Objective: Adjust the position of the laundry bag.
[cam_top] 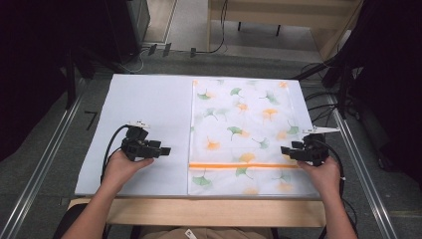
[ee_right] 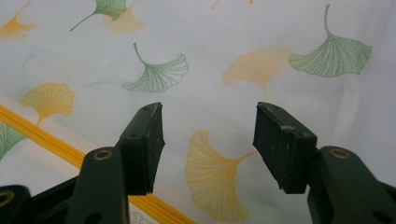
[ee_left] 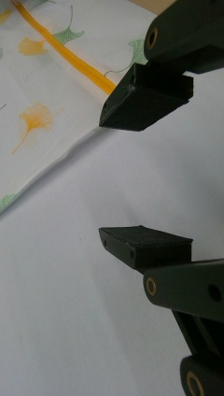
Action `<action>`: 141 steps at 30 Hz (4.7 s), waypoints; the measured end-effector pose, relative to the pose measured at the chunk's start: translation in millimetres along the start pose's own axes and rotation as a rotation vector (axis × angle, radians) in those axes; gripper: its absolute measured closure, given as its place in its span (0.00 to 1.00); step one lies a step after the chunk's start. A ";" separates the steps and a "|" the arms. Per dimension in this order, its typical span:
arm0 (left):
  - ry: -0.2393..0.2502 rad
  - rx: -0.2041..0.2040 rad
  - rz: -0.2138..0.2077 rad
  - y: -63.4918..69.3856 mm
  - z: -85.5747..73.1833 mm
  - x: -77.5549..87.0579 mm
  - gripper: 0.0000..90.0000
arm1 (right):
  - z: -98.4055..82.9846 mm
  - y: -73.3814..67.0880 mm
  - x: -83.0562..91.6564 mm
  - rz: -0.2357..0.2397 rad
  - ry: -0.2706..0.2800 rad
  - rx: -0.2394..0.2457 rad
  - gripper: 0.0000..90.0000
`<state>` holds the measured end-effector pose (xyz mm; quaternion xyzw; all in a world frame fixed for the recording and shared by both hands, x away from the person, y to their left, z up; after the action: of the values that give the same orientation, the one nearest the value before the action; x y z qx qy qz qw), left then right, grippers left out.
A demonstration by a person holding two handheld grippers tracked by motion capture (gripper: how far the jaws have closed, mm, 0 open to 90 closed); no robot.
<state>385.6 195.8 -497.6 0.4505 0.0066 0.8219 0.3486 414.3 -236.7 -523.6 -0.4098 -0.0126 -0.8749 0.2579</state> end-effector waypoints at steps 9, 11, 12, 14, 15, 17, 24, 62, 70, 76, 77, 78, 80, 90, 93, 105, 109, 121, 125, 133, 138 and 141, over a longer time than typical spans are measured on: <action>-0.012 -0.013 0.017 -1.5 -1.5 -0.9 0.46 | -0.4 -0.2 -0.3 0.000 -0.003 -0.003 0.49; -0.017 -0.013 0.015 -1.1 -2.2 -1.7 0.46 | -0.3 -0.4 -0.3 0.001 -0.003 -0.004 0.49; -0.019 -0.013 0.015 -1.0 -2.4 -1.7 0.46 | -0.3 -0.5 -0.3 0.001 -0.003 -0.004 0.49; -0.016 -0.014 0.013 -0.5 -2.2 -2.1 0.46 | -0.4 -0.4 -0.3 0.001 -0.003 -0.004 0.49; -0.016 -0.014 0.013 -0.5 -2.2 -2.1 0.46 | -0.4 -0.4 -0.3 0.001 -0.004 -0.004 0.49; -0.019 0.010 0.008 0.2 -2.0 -1.3 0.47 | -0.5 -0.1 -0.4 0.000 -0.004 -0.003 0.49; -0.032 0.028 0.001 0.7 -3.3 -2.7 0.50 | -0.5 -0.3 -0.5 0.002 -0.004 -0.002 0.49; -0.014 0.003 -0.024 18.4 3.7 -13.3 0.56 | -2.1 1.6 -0.4 0.004 -0.013 -0.001 0.49; -0.026 0.000 -0.056 32.8 8.3 -20.7 0.58 | -3.8 6.4 2.8 -0.004 -0.005 -0.011 0.49; -0.063 -0.033 -0.037 39.2 11.2 -35.6 0.56 | -15.2 22.2 15.0 -0.045 0.004 -0.044 0.49; -0.070 -0.041 -0.036 39.8 11.7 -38.4 0.56 | -16.7 23.7 16.2 -0.049 0.003 -0.048 0.49; -0.073 -0.042 -0.037 41.0 12.2 -40.9 0.56 | -18.7 26.8 17.6 -0.058 0.005 -0.058 0.49; -0.080 -0.053 -0.031 41.9 13.0 -45.2 0.55 | -21.7 31.8 18.7 -0.067 0.005 -0.066 0.50; -0.094 -0.035 0.028 39.0 15.8 -65.8 0.58 | -23.9 54.8 9.3 -0.111 -0.006 -0.121 0.51; -0.100 -0.044 0.025 40.1 14.8 -72.5 0.60 | -25.0 57.0 3.8 -0.116 -0.022 -0.122 0.51; -0.092 -0.033 0.030 41.7 18.0 -80.4 0.65 | -14.4 54.6 -9.0 -0.104 0.002 -0.122 0.62; -0.080 -0.051 0.034 44.4 20.4 -85.1 0.71 | -12.3 51.2 -11.5 -0.100 0.000 -0.121 0.63; -0.088 -0.065 -0.063 48.4 20.8 -91.7 0.98 | -10.6 38.5 -15.8 -0.067 -0.047 -0.136 0.99; -0.093 -0.082 -0.089 52.0 20.3 -90.7 1.00 | -8.9 37.9 -14.2 -0.058 -0.047 -0.138 0.99; -0.112 -0.075 -0.105 51.3 21.6 -84.0 1.00 | -6.6 35.9 -10.5 -0.022 -0.043 -0.175 0.99; -0.095 -0.079 -0.101 47.0 24.4 -77.8 1.00 | -3.9 29.6 -11.3 -0.013 -0.049 -0.155 0.99; -0.089 -0.079 -0.101 45.4 25.2 -74.7 1.00 | -2.4 27.4 -11.6 -0.007 -0.047 -0.147 0.99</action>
<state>404.9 110.6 -522.8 0.4714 -0.0186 0.7820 0.4073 431.4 -255.9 -538.8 -0.4480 0.0440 -0.8645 0.2236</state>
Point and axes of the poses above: each handheld gripper's, and its own axes: x roughly backward along the jaws, z roughly out of its top, y roughly to its right, the point moved 10 cm from there along -x, roughly forward along the jaws
